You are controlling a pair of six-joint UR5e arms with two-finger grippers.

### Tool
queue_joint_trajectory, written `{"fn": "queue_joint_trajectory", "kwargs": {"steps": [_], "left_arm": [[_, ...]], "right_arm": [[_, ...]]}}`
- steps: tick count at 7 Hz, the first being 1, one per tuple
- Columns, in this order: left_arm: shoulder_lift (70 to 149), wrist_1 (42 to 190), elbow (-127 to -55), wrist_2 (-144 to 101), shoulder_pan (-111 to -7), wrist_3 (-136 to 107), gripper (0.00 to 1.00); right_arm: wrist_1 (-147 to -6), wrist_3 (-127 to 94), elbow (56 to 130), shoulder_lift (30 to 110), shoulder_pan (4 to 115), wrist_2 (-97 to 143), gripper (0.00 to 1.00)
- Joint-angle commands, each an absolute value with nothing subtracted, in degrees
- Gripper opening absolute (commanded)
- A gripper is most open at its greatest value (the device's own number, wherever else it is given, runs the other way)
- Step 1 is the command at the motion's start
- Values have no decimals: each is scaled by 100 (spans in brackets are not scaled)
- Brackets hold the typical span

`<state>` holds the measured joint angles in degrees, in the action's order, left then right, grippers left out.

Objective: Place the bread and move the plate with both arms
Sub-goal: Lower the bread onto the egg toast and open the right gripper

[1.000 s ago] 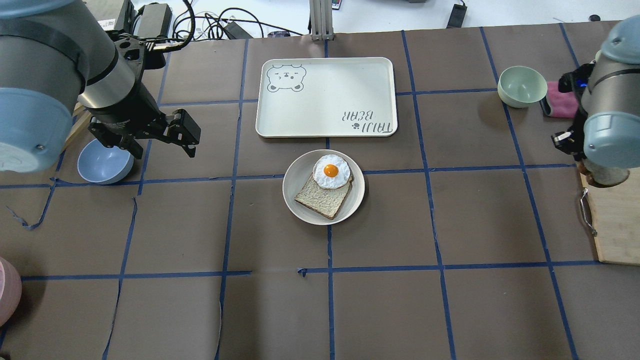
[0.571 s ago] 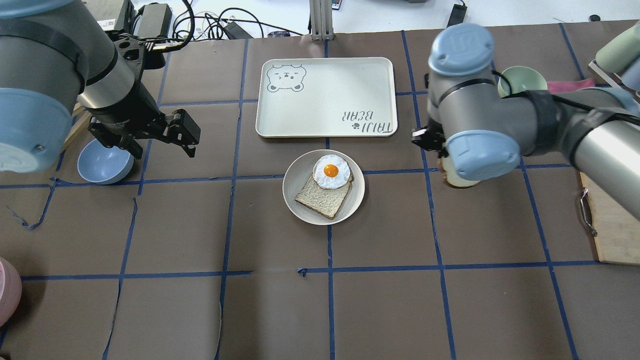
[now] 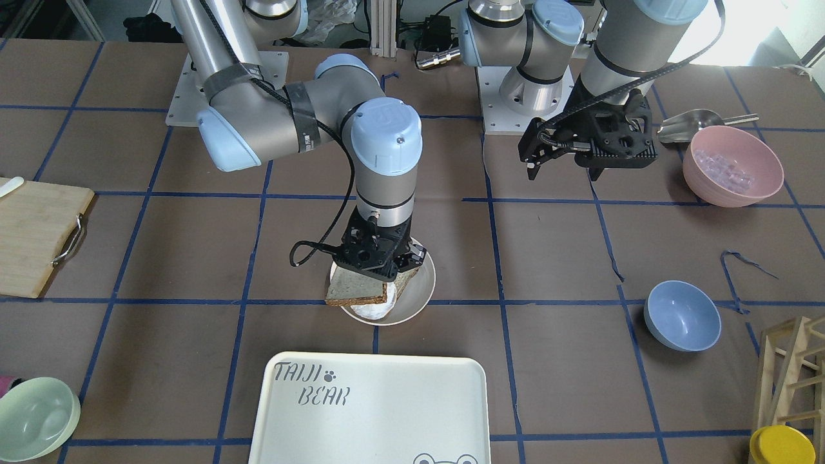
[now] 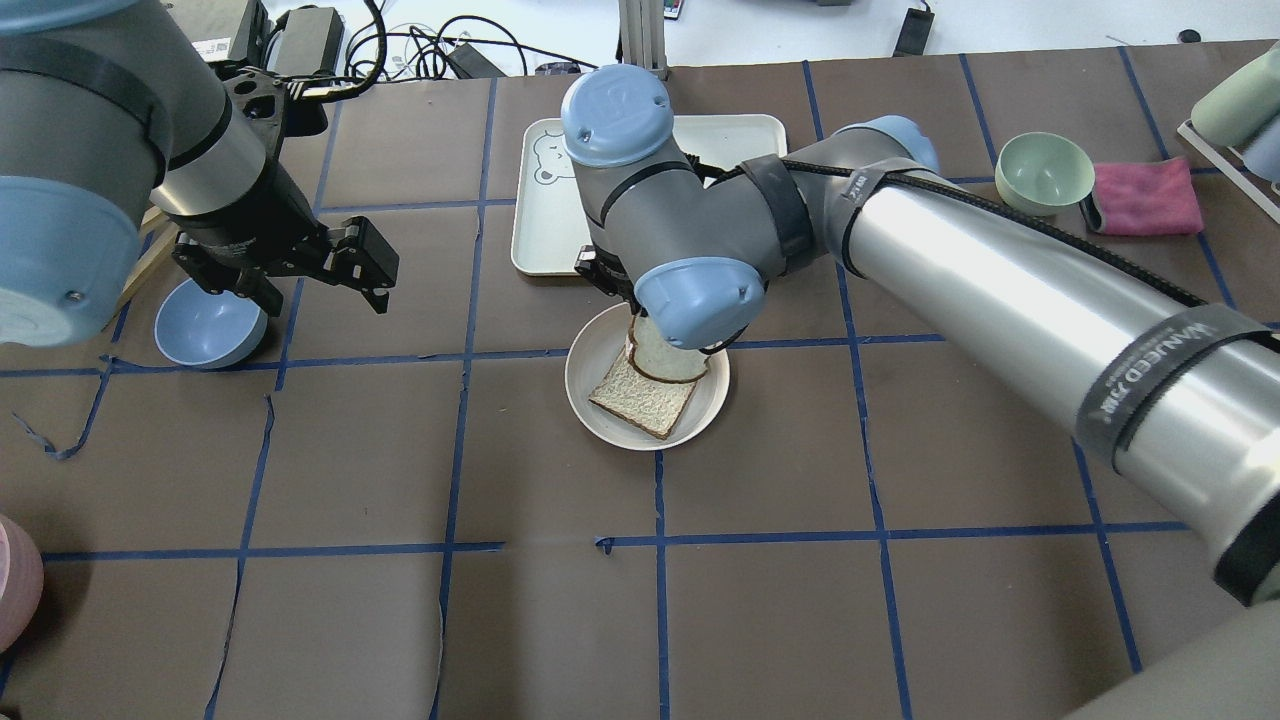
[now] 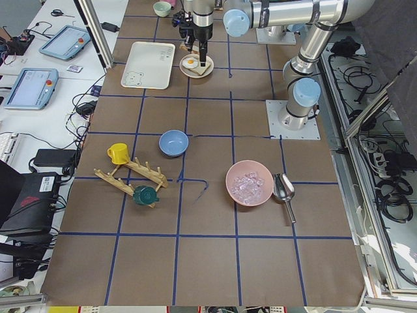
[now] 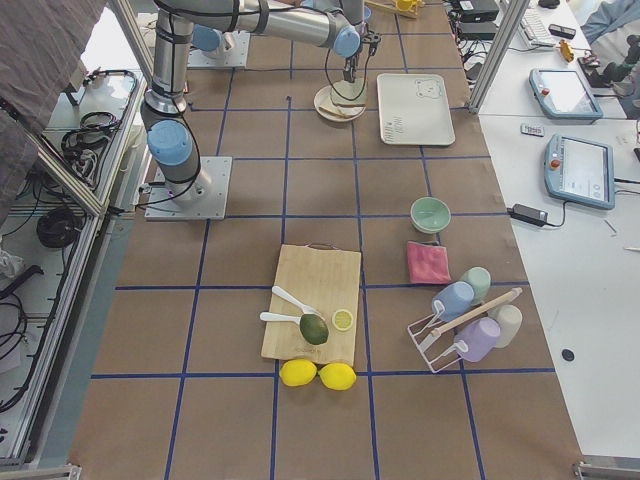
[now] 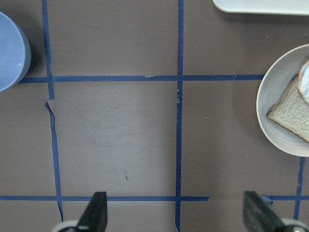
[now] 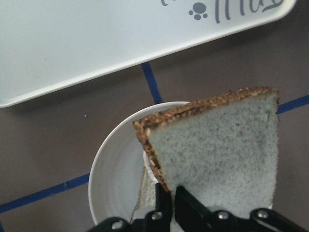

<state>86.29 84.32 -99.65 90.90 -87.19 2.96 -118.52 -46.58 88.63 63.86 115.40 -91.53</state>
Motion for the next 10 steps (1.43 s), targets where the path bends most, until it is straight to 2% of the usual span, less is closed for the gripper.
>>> {"fn": "queue_joint_trajectory", "kwargs": {"steps": [1, 8, 10], "left_arm": [[8622, 8429, -9958, 9079, -8719, 290, 100], [8622, 8429, -9967, 9123, -8719, 290, 100], [8622, 8420, -9958, 9123, -8719, 290, 100]], "right_arm": [[-11577, -5429, 8754, 6232, 11619, -8868, 0], [-11540, -5678, 8833, 6117, 11610, -8886, 0], [-11637, -5669, 8833, 6117, 11602, -8877, 42]]}}
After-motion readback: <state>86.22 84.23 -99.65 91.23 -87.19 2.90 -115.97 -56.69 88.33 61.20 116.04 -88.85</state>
